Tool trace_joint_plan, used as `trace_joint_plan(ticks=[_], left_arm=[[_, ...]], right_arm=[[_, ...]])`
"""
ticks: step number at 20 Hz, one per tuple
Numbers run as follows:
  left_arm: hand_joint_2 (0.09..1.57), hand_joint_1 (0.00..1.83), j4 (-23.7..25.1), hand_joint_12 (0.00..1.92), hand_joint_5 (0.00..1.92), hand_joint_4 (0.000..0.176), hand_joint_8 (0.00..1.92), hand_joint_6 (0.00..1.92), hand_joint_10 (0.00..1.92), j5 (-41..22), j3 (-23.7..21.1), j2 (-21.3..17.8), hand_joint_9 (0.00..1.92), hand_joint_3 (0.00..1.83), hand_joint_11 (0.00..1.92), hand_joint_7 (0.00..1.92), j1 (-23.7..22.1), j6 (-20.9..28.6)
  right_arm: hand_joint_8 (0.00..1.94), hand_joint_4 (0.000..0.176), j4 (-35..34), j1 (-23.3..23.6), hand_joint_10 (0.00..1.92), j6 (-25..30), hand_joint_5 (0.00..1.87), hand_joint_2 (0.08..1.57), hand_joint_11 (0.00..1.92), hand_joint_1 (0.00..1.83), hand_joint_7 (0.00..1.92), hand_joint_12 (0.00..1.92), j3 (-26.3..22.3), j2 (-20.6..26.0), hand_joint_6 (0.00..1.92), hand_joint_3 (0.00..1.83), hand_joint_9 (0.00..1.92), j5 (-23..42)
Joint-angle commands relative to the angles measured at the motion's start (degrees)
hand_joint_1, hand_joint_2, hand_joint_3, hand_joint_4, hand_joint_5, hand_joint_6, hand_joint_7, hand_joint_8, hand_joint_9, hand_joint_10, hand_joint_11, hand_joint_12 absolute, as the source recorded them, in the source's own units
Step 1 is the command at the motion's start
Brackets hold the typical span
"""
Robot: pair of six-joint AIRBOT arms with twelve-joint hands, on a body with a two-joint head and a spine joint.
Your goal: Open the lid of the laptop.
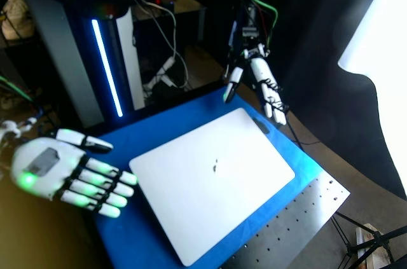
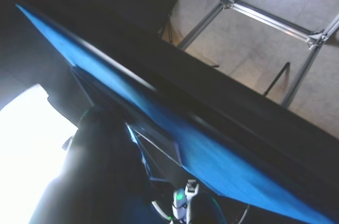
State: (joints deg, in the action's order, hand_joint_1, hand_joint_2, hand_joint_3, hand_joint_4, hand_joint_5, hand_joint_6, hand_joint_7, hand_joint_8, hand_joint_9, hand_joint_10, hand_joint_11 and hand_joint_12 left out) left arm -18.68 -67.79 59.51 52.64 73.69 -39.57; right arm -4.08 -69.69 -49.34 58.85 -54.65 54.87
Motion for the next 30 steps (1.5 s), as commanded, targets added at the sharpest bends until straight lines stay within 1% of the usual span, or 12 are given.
trace_joint_plan(ticks=[1, 6, 7, 8, 15, 19, 20, 21, 22, 24, 25, 30], left_arm=[[0.98, 0.81, -0.15, 0.00, 0.00, 0.176, 0.00, 0.00, 0.00, -6.67, 0.18, 0.30, 0.00, 0.00, 0.00, 0.00, -0.59, 0.17], [0.98, 0.78, -0.22, 0.00, 0.00, 0.176, 0.00, 0.00, 0.00, -6.68, 0.12, 0.44, 0.00, 0.00, 0.00, 0.00, -0.59, 0.19], [0.99, 0.80, -0.22, 0.00, 0.00, 0.169, 0.00, 0.00, 0.00, -6.68, 0.11, 0.47, 0.00, 0.00, 0.00, 0.00, -0.59, 0.19], [0.99, 0.80, -0.24, 0.00, 0.00, 0.176, 0.00, 0.00, 0.00, -6.67, 0.09, 0.57, 0.00, 0.00, 0.00, 0.00, -0.59, 0.19], [0.98, 0.72, -0.31, 0.00, 0.00, 0.176, 0.00, 0.00, 0.00, -6.29, 0.18, 0.77, 0.00, 0.00, 0.00, 0.00, -0.59, 0.19], [0.98, 0.77, -0.31, 0.00, 0.00, 0.170, 0.00, 0.00, 0.00, -6.17, 0.21, 1.00, 0.00, 0.00, 0.00, 0.00, -0.59, 0.20], [0.98, 0.79, -0.32, 0.00, 0.00, 0.176, 0.00, 0.00, 0.00, -6.19, 0.23, 1.03, 0.00, 0.00, 0.00, 0.00, -0.59, 0.20], [0.98, 0.80, -0.32, 0.00, 0.00, 0.158, 0.00, 0.00, 0.00, -6.18, 0.24, 1.07, 0.00, 0.00, 0.00, 0.00, -0.59, 0.20], [0.99, 0.80, -0.32, 0.00, 0.00, 0.168, 0.00, 0.00, 0.00, -6.16, 0.25, 1.12, 0.00, 0.00, 0.00, 0.00, -0.59, 0.20], [0.99, 0.78, -0.31, 0.00, 0.00, 0.156, 0.00, 0.00, 0.00, -6.16, 0.21, 1.18, 0.00, 0.00, 0.00, 0.00, -0.59, 0.20], [0.99, 0.77, -0.31, 0.00, 0.00, 0.173, 0.00, 0.00, 0.00, -6.19, 0.24, 1.18, 0.00, 0.00, 0.00, 0.00, -0.59, 0.20], [0.99, 0.76, -0.33, 0.00, 0.00, 0.171, 0.00, 0.00, 0.00, -6.45, 0.26, 1.27, 0.00, 0.00, 0.00, 0.00, -0.64, 0.21]], right_arm=[[0.00, 0.000, -0.13, 0.66, 0.00, 0.27, 0.00, 1.25, 0.00, 0.00, 0.00, 0.00, 0.28, -0.13, 0.00, 0.00, 0.00, 5.94], [0.00, 0.000, -0.11, 0.66, 0.00, 0.26, 0.00, 1.23, 0.00, 0.00, 0.00, 0.00, 0.46, -0.81, 0.00, 0.00, 0.00, 4.97], [0.00, 0.000, -0.11, 0.66, 0.00, 0.26, 0.00, 1.23, 0.00, 0.00, 0.00, 0.00, 0.51, -0.97, 0.00, 0.00, 0.00, 4.65], [0.00, 0.000, -0.11, 0.66, 0.00, 0.26, 0.00, 1.24, 0.00, 0.00, 0.00, 0.00, 0.63, -1.24, 0.00, 0.00, 0.00, 4.28], [0.00, 0.000, 0.13, 1.22, 0.00, 0.26, 0.00, 1.25, 0.00, 0.00, 0.00, 0.00, 1.43, -2.92, 0.00, 0.00, 0.00, 2.44], [0.00, 0.000, 0.64, 2.27, 0.00, 0.26, 0.00, 1.25, 0.00, 0.00, 0.00, 0.00, 1.76, -3.83, 0.00, 0.01, 0.00, 2.44], [0.00, 0.000, 1.03, 2.71, 0.00, 0.26, 0.00, 1.27, 0.00, 0.00, 0.00, 0.00, 1.83, -4.01, 0.00, 0.01, 0.00, 2.41], [0.00, 0.000, 1.46, 3.15, 0.00, 0.26, 0.00, 1.27, 0.00, 0.00, 0.00, 0.00, 1.87, -4.18, 0.00, 0.01, 0.00, 2.36], [0.00, 0.000, 1.94, 3.55, 0.00, 0.26, 0.00, 1.25, 0.00, 0.00, 0.00, 0.00, 1.92, -4.34, 0.00, 0.00, 0.00, 2.27], [0.00, 0.000, 2.80, 4.36, 0.00, 0.27, 0.00, 1.26, 0.00, 0.00, 0.00, 0.00, 1.96, -4.55, 0.00, 0.00, 0.00, 2.18], [0.00, 0.000, 3.47, 4.87, 0.00, 0.27, 0.00, 1.25, 0.00, 0.00, 0.00, 0.00, 1.96, -4.65, 0.00, 0.00, 0.00, 2.17], [0.00, 0.000, 4.71, 6.17, 0.00, 0.28, 0.00, 1.24, 0.00, 0.00, 0.00, 0.00, 2.16, -5.39, 0.00, 0.00, 0.00, 1.98]])
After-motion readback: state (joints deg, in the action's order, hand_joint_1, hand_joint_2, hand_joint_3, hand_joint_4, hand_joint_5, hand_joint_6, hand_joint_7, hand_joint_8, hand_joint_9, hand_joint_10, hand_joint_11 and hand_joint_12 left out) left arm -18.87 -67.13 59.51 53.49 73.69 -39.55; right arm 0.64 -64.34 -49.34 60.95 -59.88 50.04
